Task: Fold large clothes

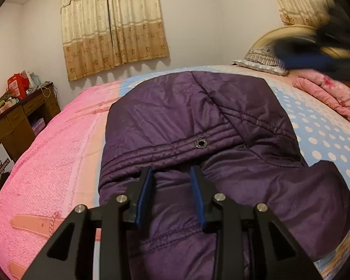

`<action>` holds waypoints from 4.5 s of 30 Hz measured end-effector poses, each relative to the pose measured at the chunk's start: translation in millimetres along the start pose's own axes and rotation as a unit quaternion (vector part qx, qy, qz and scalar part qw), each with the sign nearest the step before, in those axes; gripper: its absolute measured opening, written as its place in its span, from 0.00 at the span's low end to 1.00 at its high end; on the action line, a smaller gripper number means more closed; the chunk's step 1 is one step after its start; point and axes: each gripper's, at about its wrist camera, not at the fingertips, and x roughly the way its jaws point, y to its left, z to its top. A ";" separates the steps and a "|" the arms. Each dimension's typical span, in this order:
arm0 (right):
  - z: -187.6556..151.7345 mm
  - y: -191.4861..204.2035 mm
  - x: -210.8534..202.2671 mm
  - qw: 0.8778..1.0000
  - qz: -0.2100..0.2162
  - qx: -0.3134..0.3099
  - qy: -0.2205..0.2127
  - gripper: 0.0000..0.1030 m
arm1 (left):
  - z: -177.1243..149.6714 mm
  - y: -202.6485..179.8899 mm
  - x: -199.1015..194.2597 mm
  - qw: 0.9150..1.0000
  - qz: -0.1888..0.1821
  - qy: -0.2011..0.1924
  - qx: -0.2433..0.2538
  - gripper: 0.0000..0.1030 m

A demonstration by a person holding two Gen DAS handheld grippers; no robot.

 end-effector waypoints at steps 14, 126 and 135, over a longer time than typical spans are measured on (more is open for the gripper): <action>-54.8 -47.4 109.9 0.993 -0.101 0.047 0.042 0.14 | 3.3 5.0 -5.3 0.999 -0.044 0.006 -0.019 0.37; -280.9 -106.4 -110.3 0.943 0.159 0.293 -0.010 0.66 | -55.2 -23.8 -86.5 0.990 -0.060 0.128 -0.024 1.00; -271.9 -105.2 -102.9 0.945 0.181 0.272 0.003 0.72 | -67.9 -16.1 -85.7 0.983 -0.095 0.146 -0.060 1.00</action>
